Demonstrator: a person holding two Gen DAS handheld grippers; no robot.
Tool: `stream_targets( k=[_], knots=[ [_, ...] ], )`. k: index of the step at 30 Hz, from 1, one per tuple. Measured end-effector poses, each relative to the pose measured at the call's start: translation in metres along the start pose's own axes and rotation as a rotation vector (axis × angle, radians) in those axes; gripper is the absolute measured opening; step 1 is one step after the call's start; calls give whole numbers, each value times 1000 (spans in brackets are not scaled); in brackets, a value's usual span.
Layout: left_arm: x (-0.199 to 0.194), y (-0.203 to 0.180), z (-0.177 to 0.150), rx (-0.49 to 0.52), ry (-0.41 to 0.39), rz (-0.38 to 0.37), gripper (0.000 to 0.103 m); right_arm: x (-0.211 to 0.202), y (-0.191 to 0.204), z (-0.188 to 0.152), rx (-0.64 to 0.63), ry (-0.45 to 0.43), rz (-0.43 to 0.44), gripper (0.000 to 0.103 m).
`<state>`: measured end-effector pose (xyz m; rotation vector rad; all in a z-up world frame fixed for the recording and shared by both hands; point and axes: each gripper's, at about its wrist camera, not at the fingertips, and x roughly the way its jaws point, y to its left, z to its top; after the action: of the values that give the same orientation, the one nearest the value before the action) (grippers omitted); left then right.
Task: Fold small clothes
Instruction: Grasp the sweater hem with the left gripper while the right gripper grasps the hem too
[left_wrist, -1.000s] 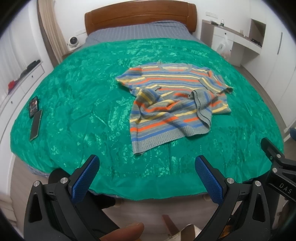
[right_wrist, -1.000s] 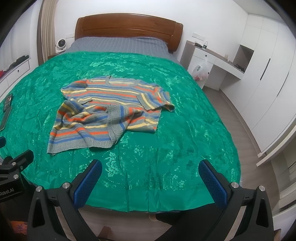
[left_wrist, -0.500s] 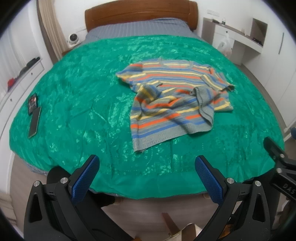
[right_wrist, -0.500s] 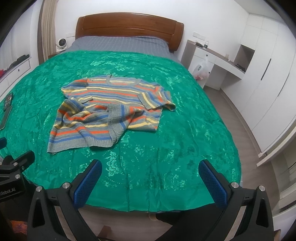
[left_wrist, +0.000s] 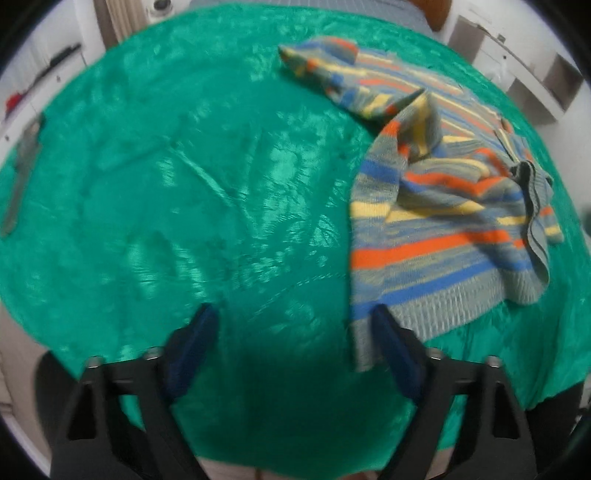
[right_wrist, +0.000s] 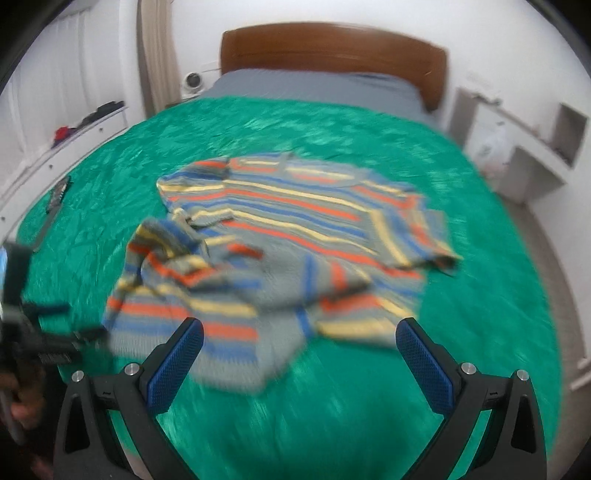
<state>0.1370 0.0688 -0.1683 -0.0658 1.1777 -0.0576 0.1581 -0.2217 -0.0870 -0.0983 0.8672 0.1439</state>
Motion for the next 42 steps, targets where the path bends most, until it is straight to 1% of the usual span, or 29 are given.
stream_targets(
  k=[1,2,3,4,5,6,7,8,10,13,15,17,19,21,23,24,25,26,27,28,31,33,35,36,37,38,39,41,42],
  knots=[
    [1,-3,0,2,-10,-3,82,18,3,10,-7,22,23,101],
    [1,-6,0,10,-25,9,82,33,8,18,-24,37,20,100],
    [0,-12,0,28,-42,26,77,47,14,25,-49,52,13,98],
    [0,-16,0,38,-49,25,68,68,20,32,-80,91,6,92],
    [0,-21,-1,59,-54,-5,44,82,21,35,-89,127,11,83],
    [-1,-22,0,68,-50,-30,15,95,19,37,-82,165,26,47],
    [-3,-23,0,76,-46,-43,1,103,14,37,-66,192,41,11],
    [-5,-24,0,80,-44,-39,1,103,5,35,-29,206,56,7],
    [-16,-14,-1,60,-46,-85,1,83,-8,29,19,172,76,7],
    [-38,6,-9,42,-35,-158,0,22,-35,2,90,118,106,7],
    [-53,18,-20,52,-28,-192,0,-23,-60,-28,154,105,97,6],
    [-59,26,-30,48,-11,-224,0,-47,-81,-58,225,121,84,5],
    [-57,30,-38,52,14,-220,0,-59,-100,-92,308,160,69,5],
    [-50,29,-43,57,25,-206,0,-56,-111,-121,362,211,41,5],
    [-43,27,-43,49,39,-194,0,-53,-116,-137,384,220,28,7],
    [-40,26,-43,41,45,-194,0,-51,-116,-139,392,215,21,10],
    [-39,25,-42,37,45,-191,0,-49,-114,-137,391,203,19,26],
    [-39,23,-42,37,41,-182,0,-48,-111,-133,380,185,22,37],
    [-38,22,-40,37,40,-177,0,-46,-103,-128,363,165,28,57],
    [-38,22,-39,34,39,-173,0,-42,-93,-119,342,141,39,62],
    [-37,23,-39,22,43,-171,0,-32,-55,-94,221,91,72,63],
    [-35,24,-38,12,47,-170,0,-10,-25,-74,106,75,46,66],
    [-35,26,-36,0,49,-173,0,17,-7,-61,15,75,-34,65],
    [-35,29,-35,-9,50,-174,0,28,-6,-58,-5,79,-60,62],
    [-37,32,-34,-19,48,-181,0,37,-8,-55,-15,90,-79,34],
    [-40,35,-35,-24,43,-188,0,42,-16,-53,4,116,-90,16],
    [-46,38,-34,-27,31,-199,0,37,-26,-52,42,117,-73,10],
    [-55,41,-34,-22,13,-194,0,6,-47,-54,142,90,3,7],
    [-61,43,-33,-16,7,-201,0,-10,-54,-57,175,88,25,7]
  ],
)
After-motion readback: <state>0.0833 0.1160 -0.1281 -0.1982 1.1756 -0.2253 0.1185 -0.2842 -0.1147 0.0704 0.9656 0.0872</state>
